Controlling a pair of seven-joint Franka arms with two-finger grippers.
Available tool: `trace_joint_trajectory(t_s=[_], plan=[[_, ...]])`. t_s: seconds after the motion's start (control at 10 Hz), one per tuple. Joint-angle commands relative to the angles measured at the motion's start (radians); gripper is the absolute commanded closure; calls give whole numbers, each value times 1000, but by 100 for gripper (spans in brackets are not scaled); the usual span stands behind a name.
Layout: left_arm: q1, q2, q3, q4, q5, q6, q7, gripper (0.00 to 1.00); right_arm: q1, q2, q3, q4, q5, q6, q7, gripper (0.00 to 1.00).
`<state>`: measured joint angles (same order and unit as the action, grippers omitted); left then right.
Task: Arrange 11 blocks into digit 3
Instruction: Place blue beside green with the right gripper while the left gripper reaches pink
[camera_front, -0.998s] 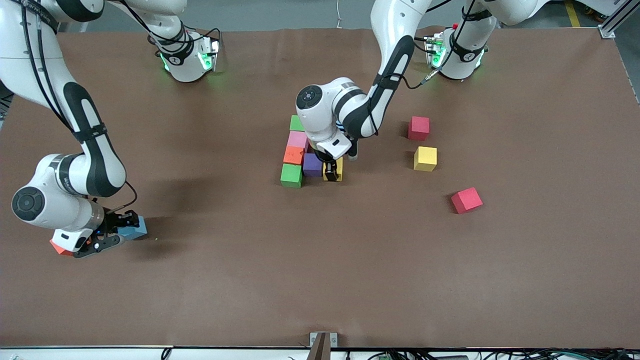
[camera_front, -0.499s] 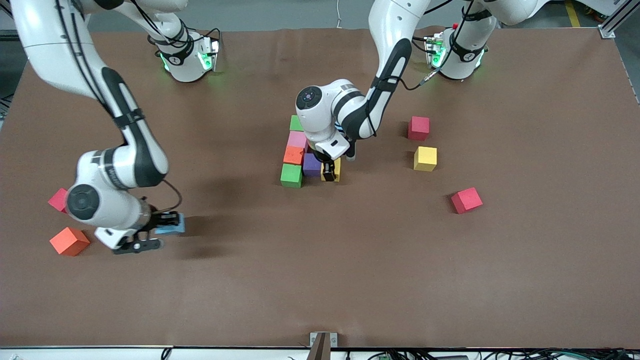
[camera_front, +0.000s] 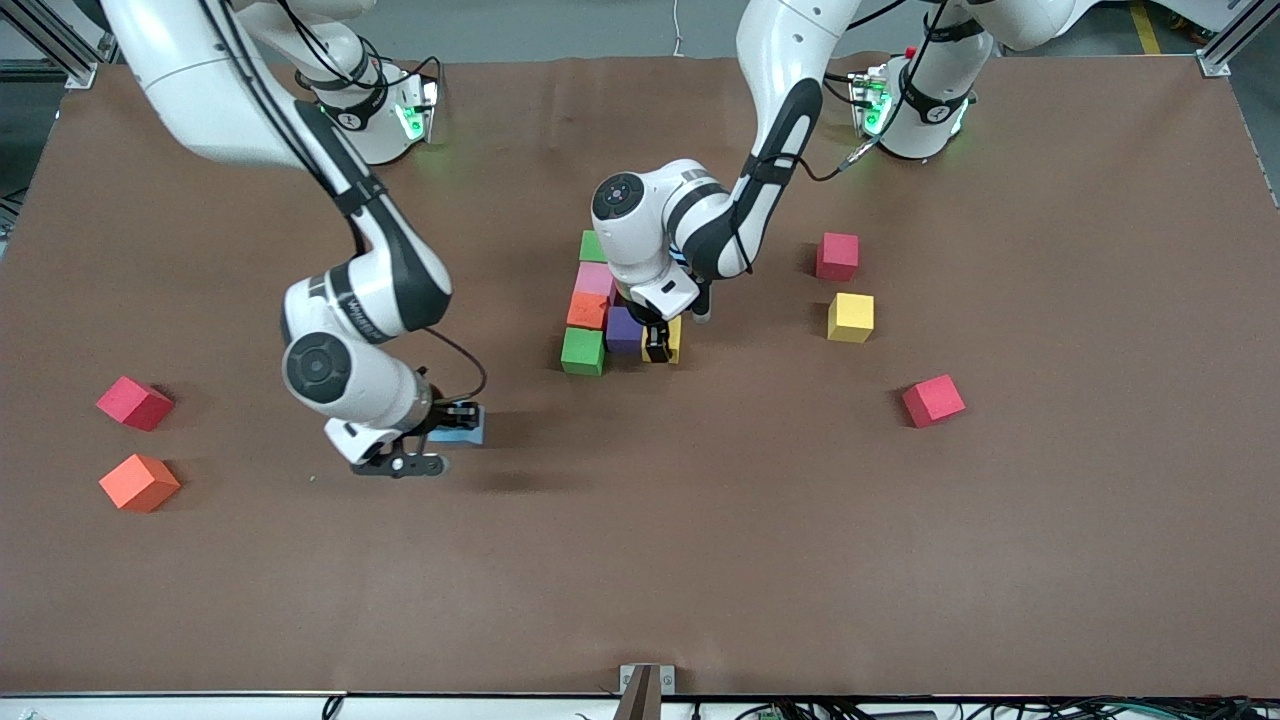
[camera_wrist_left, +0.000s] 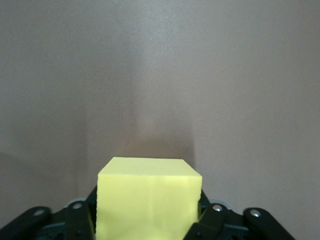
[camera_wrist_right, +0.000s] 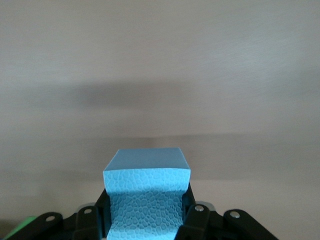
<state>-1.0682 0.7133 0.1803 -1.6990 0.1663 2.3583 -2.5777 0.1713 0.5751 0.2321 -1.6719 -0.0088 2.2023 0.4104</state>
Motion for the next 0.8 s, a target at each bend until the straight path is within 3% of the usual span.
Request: trace_joint_trajectory(t_s=[0.0, 0.3, 0.7], plan=[[-4, 8, -1, -1, 7, 3, -16, 0, 62, -18, -5, -16, 29, 51, 108, 100], [1, -95, -1, -53, 12, -50, 5, 0, 134, -1, -5, -3, 23, 77, 229, 100], [72, -296, 4, -229, 19, -60, 178, 0, 204, 35, -8, -2, 13, 117, 364, 99]])
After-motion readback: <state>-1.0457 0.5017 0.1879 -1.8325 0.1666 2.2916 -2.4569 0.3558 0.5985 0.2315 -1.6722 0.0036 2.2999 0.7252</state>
